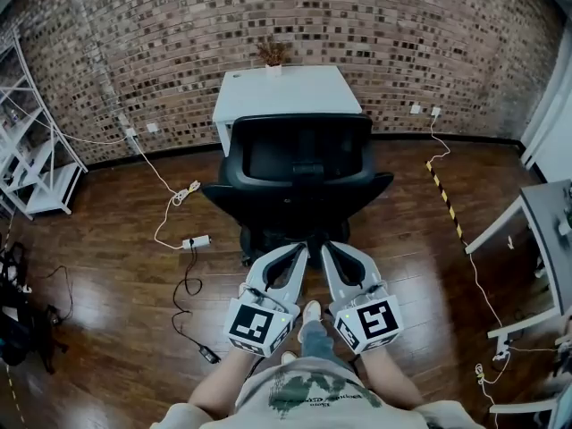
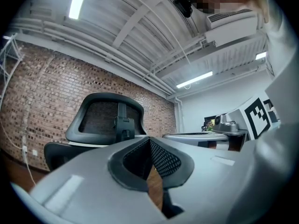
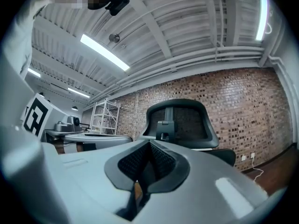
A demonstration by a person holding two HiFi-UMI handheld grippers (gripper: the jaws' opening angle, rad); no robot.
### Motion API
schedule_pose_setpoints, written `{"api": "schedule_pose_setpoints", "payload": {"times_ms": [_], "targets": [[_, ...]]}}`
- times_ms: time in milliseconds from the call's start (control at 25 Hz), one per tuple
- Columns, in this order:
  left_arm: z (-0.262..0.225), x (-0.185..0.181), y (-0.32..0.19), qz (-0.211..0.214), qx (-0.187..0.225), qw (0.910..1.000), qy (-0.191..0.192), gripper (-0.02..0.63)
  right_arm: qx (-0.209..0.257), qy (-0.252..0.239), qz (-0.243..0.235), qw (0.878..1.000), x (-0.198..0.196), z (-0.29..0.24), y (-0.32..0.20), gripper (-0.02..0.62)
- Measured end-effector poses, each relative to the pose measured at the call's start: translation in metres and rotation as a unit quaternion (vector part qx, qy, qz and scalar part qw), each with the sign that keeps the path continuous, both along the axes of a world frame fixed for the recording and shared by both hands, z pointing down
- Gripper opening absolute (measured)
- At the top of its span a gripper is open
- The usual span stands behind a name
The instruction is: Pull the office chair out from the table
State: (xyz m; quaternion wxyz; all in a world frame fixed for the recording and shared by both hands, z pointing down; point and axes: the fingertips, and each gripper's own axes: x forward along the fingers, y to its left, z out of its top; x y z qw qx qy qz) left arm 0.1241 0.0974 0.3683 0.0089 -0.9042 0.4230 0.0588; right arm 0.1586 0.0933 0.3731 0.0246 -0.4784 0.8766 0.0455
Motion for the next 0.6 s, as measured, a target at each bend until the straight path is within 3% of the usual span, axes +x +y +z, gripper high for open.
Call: {"api": "schedule_pose_setpoints", "payload": {"times_ms": [600], "targets": [[0.000, -0.015, -0.008, -0.010, -0.006, 0.9999, 0.007, 0.012, -0.001, 0.003, -0.015, 1.000, -0.016, 0.001, -0.007, 0.000]]}}
